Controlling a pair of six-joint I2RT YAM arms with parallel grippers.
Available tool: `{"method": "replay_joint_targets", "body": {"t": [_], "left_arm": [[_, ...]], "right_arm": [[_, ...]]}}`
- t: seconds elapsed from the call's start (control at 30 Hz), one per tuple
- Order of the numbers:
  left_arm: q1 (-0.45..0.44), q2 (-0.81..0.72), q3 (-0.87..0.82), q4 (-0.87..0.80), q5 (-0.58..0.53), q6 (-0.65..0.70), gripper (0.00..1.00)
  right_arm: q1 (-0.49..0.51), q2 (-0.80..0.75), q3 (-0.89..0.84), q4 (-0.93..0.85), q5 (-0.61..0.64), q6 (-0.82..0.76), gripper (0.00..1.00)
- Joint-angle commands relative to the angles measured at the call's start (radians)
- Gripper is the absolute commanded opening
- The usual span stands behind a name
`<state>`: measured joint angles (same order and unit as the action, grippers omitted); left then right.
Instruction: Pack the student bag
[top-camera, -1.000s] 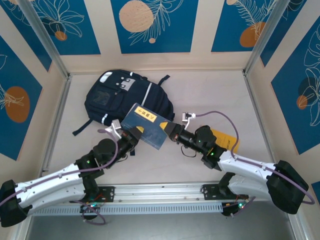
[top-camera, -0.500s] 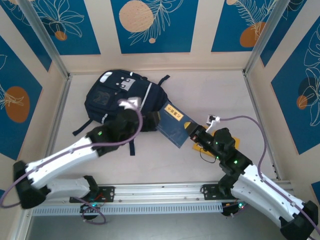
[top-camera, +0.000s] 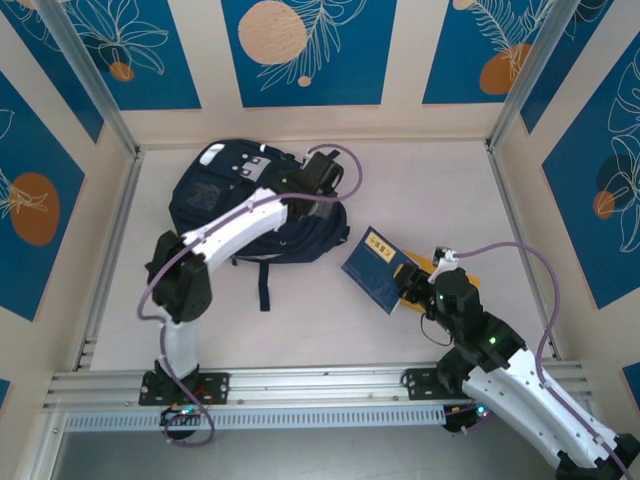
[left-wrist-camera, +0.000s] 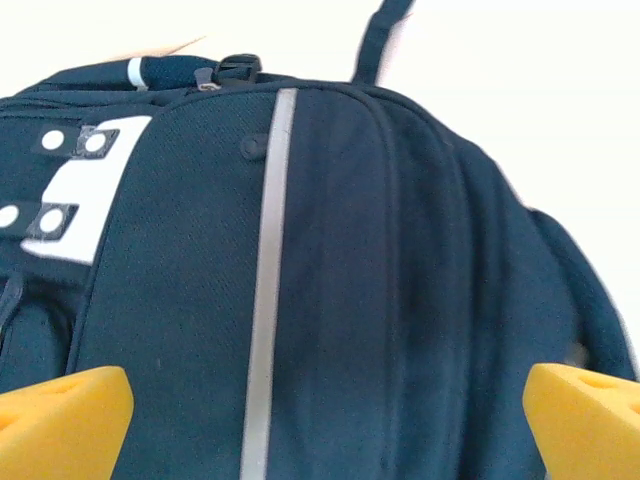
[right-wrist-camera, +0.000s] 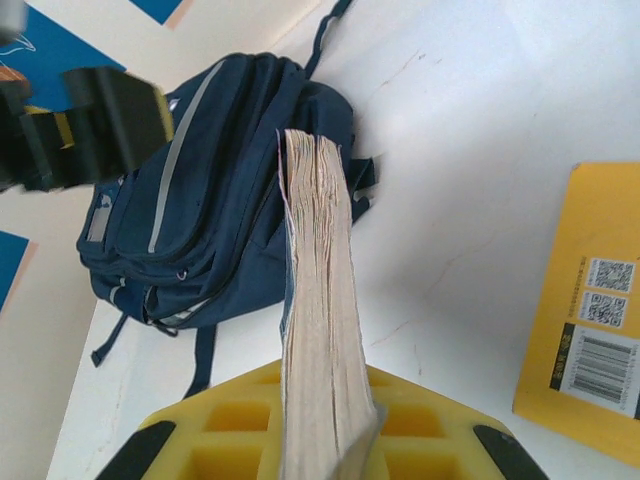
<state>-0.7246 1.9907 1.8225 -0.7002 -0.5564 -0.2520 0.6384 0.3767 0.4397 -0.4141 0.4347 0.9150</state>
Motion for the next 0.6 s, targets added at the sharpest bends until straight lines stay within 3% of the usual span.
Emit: {"method": "replay_joint_targets", "body": {"t": [0.0,0.2,0.37,0.47,0.57], "left_arm": [[0.057,0.103,0.109,-0.112,0.063,0.035,1.0],[0.111,0.228,0.209,-0.157,0.216,0.013,1.0],[0.128,0.275,0.222,-0.159,0.288,-0.009,0.94],[0.131,0.296,0.237,-0.175,0.314,-0.012,0.84],[0.132,0.302,0.235,-0.182,0.326,-0.001,0.6]], "right_arm": [[-0.02,-0.027,-0.01,0.014,0.014,-0.05,0.0],[-0.094,-0.03,-0.027,0.014,-0.053,-0.066,0.0],[-0.169,-0.028,-0.061,0.048,-0.132,-0.044,0.0],[-0.206,-0.029,-0.07,0.054,-0.174,-0.033,0.0],[-0.224,-0.03,-0.069,0.048,-0.197,-0.034,0.0]]}}
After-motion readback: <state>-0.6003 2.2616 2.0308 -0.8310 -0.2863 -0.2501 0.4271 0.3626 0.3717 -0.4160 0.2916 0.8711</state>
